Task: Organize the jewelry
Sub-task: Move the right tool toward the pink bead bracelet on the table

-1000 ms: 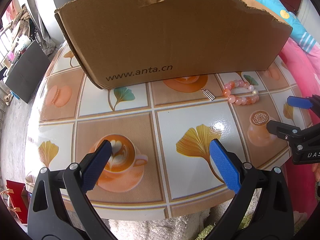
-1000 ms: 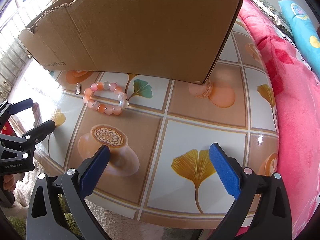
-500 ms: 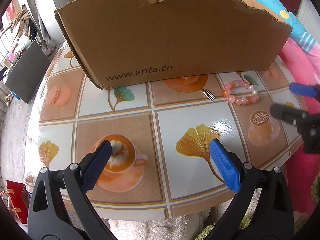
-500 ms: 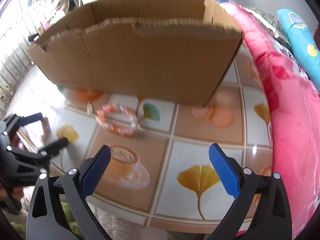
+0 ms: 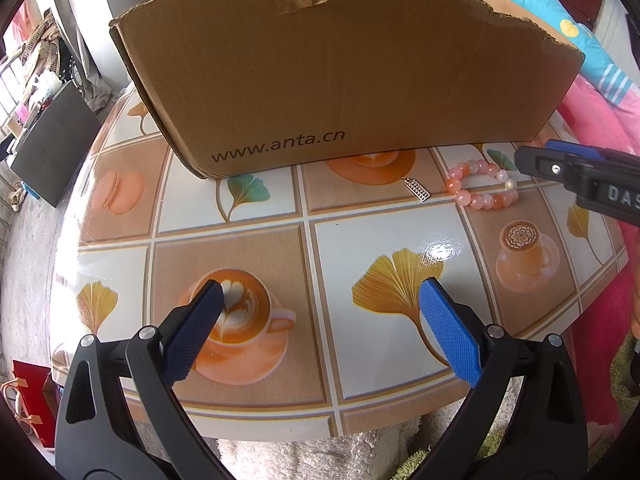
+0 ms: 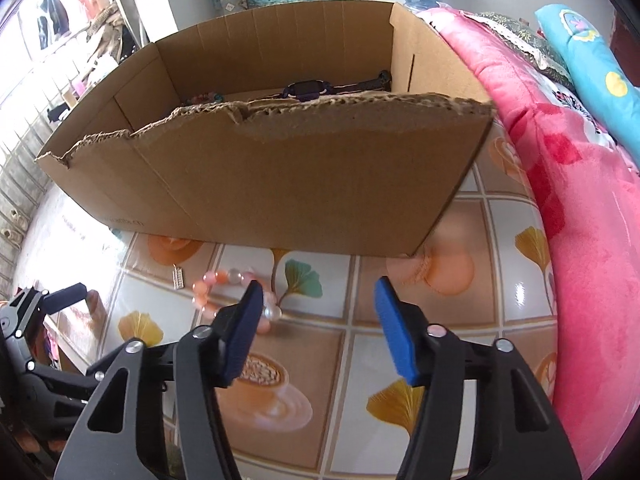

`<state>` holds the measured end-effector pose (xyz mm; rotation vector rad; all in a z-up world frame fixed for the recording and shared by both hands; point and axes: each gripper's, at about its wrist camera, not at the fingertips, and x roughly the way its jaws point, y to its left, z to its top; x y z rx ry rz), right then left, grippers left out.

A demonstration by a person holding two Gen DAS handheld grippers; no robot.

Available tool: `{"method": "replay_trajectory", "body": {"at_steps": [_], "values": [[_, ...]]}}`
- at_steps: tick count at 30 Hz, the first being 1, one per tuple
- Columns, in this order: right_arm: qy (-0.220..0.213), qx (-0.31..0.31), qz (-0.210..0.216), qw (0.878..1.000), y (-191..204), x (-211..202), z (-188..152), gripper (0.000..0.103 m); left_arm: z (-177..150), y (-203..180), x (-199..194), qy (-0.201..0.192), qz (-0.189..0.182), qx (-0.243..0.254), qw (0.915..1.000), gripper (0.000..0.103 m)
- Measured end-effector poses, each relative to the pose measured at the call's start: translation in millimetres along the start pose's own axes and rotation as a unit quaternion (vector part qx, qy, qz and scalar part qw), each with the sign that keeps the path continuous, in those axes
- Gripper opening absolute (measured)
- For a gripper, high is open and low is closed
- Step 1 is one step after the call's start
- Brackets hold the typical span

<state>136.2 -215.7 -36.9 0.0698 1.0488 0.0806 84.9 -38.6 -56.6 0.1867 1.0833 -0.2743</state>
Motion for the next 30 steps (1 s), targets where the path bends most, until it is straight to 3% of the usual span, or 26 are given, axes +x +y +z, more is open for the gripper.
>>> {"method": "replay_trajectory", "body": {"at_steps": [10,18,30], "values": [[0.003,-0.023,-0.005,1.000,9.6,7.1,0.8,0.039,1.6,-1.1,-0.5,-0.001,0.000,0.000,1.0000,0.095],[0.010,-0.044,-0.013,0.999,19.9,8.3,-7.0,0.039,1.6,-1.3,-0.4,-0.001,0.000,0.001,1.0000,0.095],[0.027,0.027,-0.058,0.998,-30.2,-3.1,-19.9,0.039,1.2,-1.5,-0.1,-0.002,0.000,0.000,1.0000,0.095]]}}
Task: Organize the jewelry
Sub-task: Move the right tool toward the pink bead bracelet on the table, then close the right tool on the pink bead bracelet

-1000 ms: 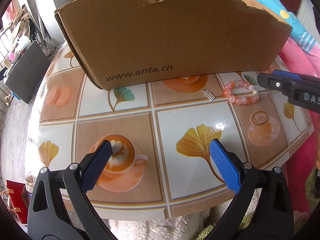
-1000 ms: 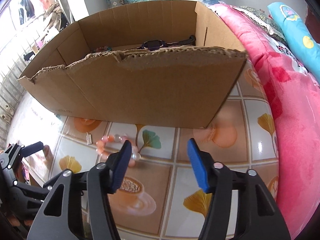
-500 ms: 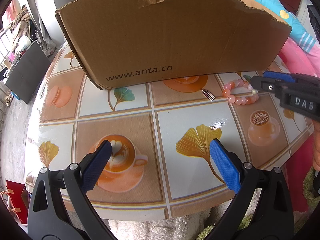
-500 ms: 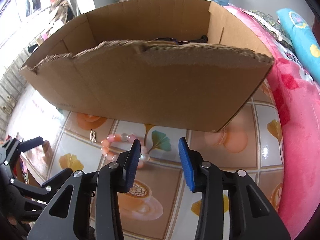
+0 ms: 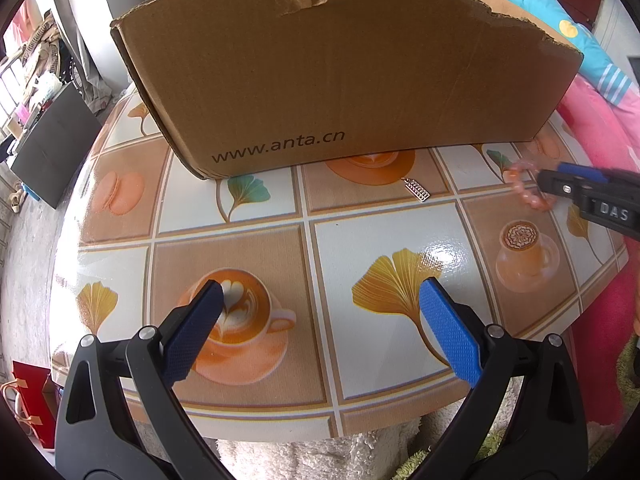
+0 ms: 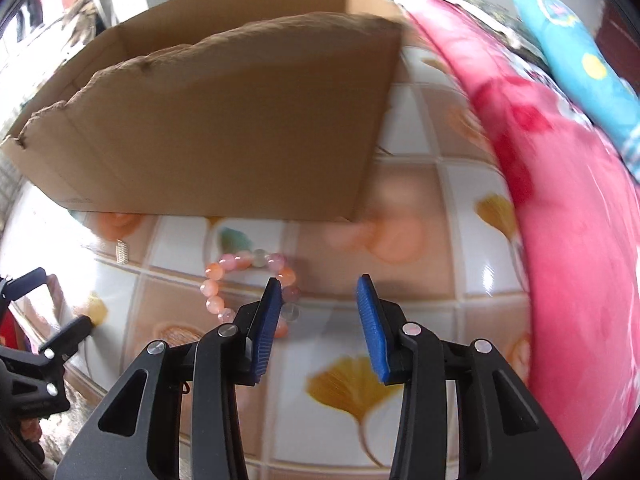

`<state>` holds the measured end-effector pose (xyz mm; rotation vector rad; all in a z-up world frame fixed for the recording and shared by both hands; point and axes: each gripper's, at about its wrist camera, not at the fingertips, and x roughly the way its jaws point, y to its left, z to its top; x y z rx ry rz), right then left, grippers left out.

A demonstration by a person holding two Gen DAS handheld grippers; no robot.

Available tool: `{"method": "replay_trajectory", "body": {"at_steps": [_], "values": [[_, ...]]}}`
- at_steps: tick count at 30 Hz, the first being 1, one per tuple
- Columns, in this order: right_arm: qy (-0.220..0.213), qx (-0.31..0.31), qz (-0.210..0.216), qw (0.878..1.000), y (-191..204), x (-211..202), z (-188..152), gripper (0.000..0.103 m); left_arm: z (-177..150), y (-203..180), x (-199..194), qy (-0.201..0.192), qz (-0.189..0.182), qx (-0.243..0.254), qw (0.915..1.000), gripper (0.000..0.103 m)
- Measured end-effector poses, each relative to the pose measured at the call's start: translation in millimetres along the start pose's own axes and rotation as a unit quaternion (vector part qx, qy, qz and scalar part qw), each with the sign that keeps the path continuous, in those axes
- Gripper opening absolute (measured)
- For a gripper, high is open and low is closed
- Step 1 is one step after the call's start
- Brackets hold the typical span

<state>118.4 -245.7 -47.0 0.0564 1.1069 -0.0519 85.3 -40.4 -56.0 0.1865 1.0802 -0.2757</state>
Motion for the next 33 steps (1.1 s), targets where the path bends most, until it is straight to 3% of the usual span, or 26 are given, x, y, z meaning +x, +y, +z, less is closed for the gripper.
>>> {"method": "replay_trajectory", "body": {"at_steps": [4,9,13,27,30,33], "values": [[-0.025,0.013,0.027,0.999,-6.3,-15.9,-8.0,0.039,2.3,-1.2,-0.8,0.000,-0.001,0.001,1.0000,0.095],[-0.057,-0.040,0.064,0.996,23.1,-33.5,-10.7,0.039,2.5,-1.4,-0.7,0.000,0.000,0.001,1.0000,0.095],[-0.047,-0.080,0.064,0.994,46.2,-26.2,-11.3,0.030,2.6,-1.4,-1.4,-0.002,0.000,0.001,1.0000,0.095],[-0.025,-0.076,0.072,0.994,46.7,-2.3,-6.3,0.013,5.2,2.8,0.2,-0.011,-0.009,0.016,0.9998,0.095],[-0.028,-0.068,0.079,0.994,41.1,-0.2,-4.4,0.013,4.1,6.1,-1.1,-0.017,-0.021,0.017,0.9995,0.095],[-0.032,-0.062,0.085,0.994,34.8,-1.0,-6.3,0.013,5.9,15.0,-14.9,-0.064,-0.063,0.005,0.9959,0.095]]}}
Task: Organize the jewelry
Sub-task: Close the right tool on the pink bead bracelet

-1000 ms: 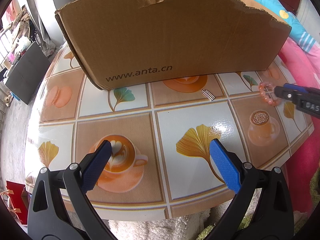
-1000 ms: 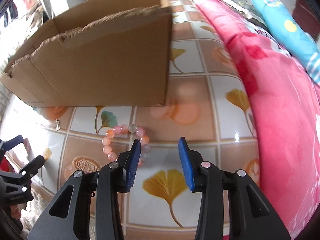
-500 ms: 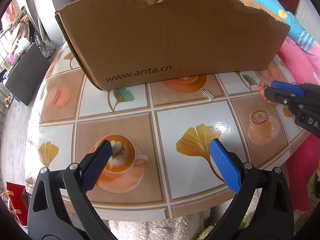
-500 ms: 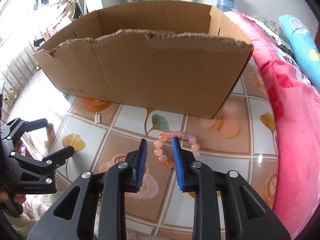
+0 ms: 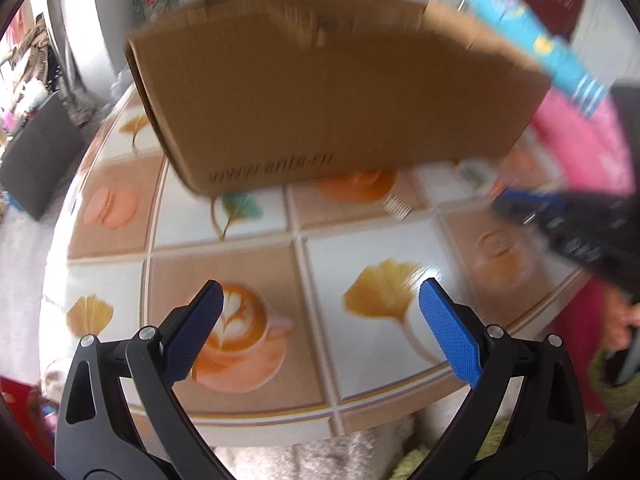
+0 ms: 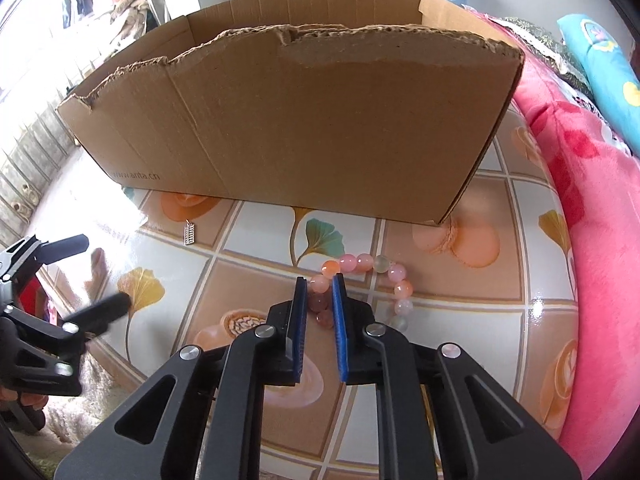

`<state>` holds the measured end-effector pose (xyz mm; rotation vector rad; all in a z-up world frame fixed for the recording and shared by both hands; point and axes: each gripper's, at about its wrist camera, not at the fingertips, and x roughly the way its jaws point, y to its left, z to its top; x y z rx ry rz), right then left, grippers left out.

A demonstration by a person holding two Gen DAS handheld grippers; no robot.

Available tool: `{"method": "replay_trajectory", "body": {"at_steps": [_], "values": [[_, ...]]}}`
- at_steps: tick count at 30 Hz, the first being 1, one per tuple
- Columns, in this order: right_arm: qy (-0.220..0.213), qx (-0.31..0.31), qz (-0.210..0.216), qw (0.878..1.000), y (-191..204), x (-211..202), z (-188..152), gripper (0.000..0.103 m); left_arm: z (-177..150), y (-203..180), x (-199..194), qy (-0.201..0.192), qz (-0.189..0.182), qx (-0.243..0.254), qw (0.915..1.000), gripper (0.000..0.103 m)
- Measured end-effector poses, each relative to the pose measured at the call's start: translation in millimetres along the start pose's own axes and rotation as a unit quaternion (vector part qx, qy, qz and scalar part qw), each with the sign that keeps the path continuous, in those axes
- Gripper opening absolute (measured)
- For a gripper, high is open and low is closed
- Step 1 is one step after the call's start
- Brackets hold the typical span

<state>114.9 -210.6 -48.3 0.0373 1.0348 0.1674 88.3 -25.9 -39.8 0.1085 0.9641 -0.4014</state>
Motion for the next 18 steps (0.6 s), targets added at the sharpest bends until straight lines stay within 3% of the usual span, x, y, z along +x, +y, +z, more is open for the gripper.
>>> {"method": "replay_trajectory", "body": {"at_steps": [3,5,7,8,11,18], "values": [[-0.004,0.008,0.011,1.000,-6.5,-0.3,-1.1,0.013,6.1,-2.5,-12.5,-0.048,-0.013,0.025,0.9984,0.092],[-0.005,0.014,0.021,1.000,-11.8,-0.1,-1.1,0.013,10.6,-8.0,-14.7,-0.068,-0.014,0.056,0.9960,0.076],[-0.006,0.017,0.029,0.999,-16.9,0.5,-1.5,0.013,12.7,-13.5,-9.9,-0.066,-0.015,0.079,0.9946,0.068],[-0.007,0.018,0.032,0.999,-19.6,0.4,-1.4,0.013,14.7,-16.1,-5.9,-0.063,-0.019,0.092,0.9936,0.059],[-0.009,0.023,0.041,0.999,-26.1,0.9,-3.0,0.013,16.1,-32.8,1.5,-0.052,-0.030,0.114,0.9917,0.050],[-0.011,0.035,0.061,0.998,-45.2,-0.7,-4.7,0.013,26.6,-44.7,21.3,-0.030,-0.051,0.144,0.9878,0.038]]}}
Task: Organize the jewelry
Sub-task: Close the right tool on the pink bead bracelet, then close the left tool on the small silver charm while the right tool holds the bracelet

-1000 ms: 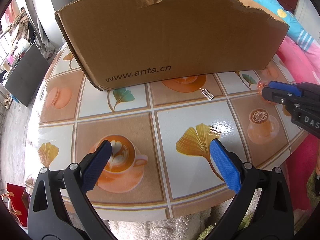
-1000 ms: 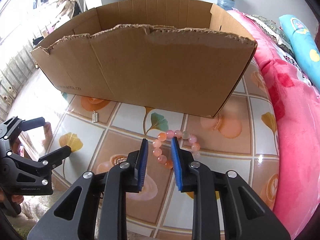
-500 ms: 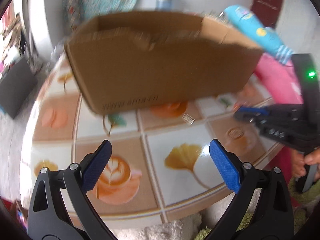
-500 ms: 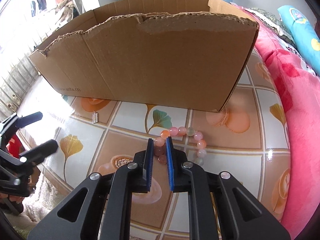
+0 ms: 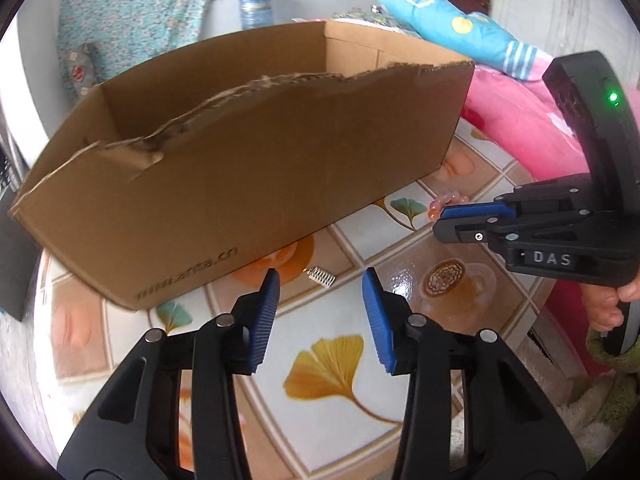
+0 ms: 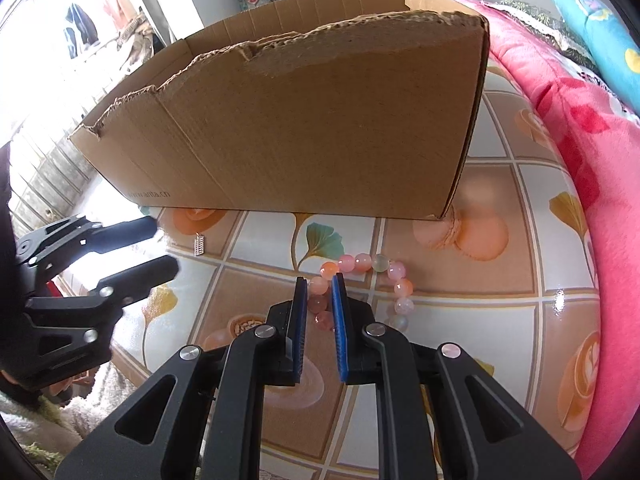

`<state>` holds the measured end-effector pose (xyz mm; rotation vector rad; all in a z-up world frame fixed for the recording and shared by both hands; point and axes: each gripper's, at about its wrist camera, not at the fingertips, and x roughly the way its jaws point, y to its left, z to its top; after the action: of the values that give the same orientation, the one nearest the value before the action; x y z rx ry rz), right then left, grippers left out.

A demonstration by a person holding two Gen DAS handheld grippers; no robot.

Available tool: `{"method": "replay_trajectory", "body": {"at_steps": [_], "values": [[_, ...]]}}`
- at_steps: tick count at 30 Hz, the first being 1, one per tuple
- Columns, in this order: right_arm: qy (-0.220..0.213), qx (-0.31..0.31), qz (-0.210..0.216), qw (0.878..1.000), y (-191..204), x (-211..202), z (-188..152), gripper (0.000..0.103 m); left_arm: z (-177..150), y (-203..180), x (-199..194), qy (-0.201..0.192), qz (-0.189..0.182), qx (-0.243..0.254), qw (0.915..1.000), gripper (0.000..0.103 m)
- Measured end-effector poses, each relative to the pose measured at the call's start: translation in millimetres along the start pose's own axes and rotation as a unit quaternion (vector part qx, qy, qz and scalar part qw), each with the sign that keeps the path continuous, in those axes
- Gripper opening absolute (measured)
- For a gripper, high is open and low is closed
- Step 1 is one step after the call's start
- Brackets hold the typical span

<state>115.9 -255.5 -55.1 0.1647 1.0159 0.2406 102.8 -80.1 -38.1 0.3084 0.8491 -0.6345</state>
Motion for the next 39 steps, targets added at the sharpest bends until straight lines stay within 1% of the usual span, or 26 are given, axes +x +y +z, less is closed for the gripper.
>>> {"method": "replay_trajectory", "body": {"at_steps": [2,3,5,7,9,14,17,19,26,31,32,33,35,39], "values": [[0.000,0.001,0.005,1.000,-4.5,-0.2,0.6,0.013,1.3,-2.4,6.6,0.009,-0.002,0.010,0.9999,0.032],[0.000,0.001,0.006,1.000,-5.6,-0.1,1.3,0.013,2.0,-2.7,9.1,0.012,-0.003,0.012,0.9998,0.031],[0.000,0.001,0.008,1.000,-9.0,-0.6,2.4,0.013,4.8,-1.7,15.9,0.019,-0.005,0.018,0.9997,0.024],[-0.001,0.001,0.011,1.000,-11.7,-0.9,2.5,0.013,6.7,1.0,18.5,0.023,-0.005,0.023,0.9995,0.023],[-0.001,0.002,0.013,1.000,-11.8,-1.0,2.4,0.013,8.3,3.0,21.3,0.028,-0.005,0.026,0.9993,0.018],[-0.003,0.003,0.016,1.000,-13.4,-2.3,2.6,0.013,10.0,5.3,22.8,0.028,-0.011,0.037,0.9989,0.016],[-0.003,0.004,0.017,1.000,-13.8,-1.6,3.1,0.013,10.0,4.3,23.4,0.028,-0.017,0.041,0.9986,0.007],[-0.003,0.003,0.017,1.000,-13.9,-1.5,3.3,0.013,11.5,-0.3,25.6,0.028,-0.015,0.044,0.9985,0.005],[-0.003,0.002,0.014,1.000,-13.0,-1.9,3.5,0.013,5.5,-1.9,21.0,0.032,-0.023,0.020,0.9990,0.005],[-0.003,0.001,0.011,1.000,-13.9,-3.3,3.6,0.013,-2.3,-6.5,13.0,0.035,-0.016,0.009,0.9992,0.005],[-0.003,0.000,0.010,1.000,-13.5,-2.9,3.7,0.013,-2.6,-7.6,11.7,0.035,-0.018,0.007,0.9992,0.007],[-0.003,0.000,0.010,1.000,-11.2,-1.2,4.4,0.013,-3.8,-8.6,9.4,0.035,-0.019,0.004,0.9992,0.013],[-0.004,0.000,0.009,1.000,-10.7,-1.1,4.2,0.013,-6.0,-9.6,6.5,0.034,-0.014,0.004,0.9993,0.019],[-0.003,0.000,0.009,1.000,-10.3,-0.7,4.4,0.013,-7.4,-13.8,6.6,0.038,-0.008,0.007,0.9992,0.019]]}}
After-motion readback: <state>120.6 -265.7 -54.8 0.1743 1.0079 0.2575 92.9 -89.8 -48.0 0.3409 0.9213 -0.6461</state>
